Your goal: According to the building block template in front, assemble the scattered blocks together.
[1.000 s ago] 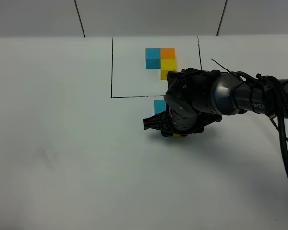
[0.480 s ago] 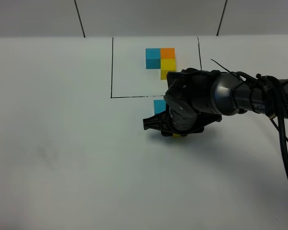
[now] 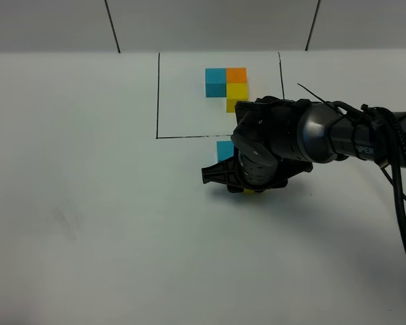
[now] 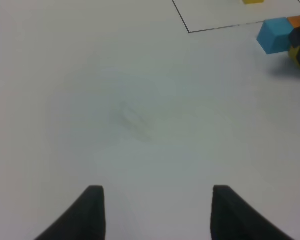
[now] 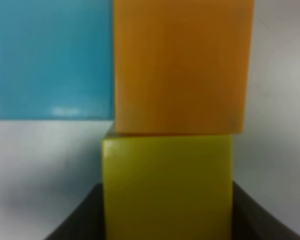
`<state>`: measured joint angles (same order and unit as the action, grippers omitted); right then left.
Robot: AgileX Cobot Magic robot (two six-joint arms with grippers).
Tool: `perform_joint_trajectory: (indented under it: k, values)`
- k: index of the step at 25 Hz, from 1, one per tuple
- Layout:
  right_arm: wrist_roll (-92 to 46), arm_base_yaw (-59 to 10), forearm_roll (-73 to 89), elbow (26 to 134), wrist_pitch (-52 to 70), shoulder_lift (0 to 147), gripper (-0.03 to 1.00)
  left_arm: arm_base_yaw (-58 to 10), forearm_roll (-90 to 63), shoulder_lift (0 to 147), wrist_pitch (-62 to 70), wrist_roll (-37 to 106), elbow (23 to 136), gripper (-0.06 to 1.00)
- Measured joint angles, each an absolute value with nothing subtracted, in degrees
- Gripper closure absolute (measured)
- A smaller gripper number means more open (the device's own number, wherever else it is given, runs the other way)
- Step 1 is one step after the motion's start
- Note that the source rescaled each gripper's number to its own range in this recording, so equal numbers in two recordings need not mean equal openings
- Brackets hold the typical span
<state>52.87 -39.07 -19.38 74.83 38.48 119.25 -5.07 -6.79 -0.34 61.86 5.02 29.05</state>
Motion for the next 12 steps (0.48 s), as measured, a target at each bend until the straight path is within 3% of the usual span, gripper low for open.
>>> perform_joint_trajectory:
  k: [6,9,12]
  values:
    - [52.3,-39.1,-19.3,74.7,38.9,117.0,0.86,-5.1,-6.8,-0.3,61.9,5.0,29.0,0.87]
    - [49.9,-39.0,-19.1,74.7,40.8,113.4,0.72,-5.1,-6.8,-0.3,61.9,5.0,29.0,0.87]
    - [44.7,-37.6,-16.7,74.7,43.8,109.4,0.48,-5.1,-6.8,-0.3,61.9,5.0,29.0,0.87]
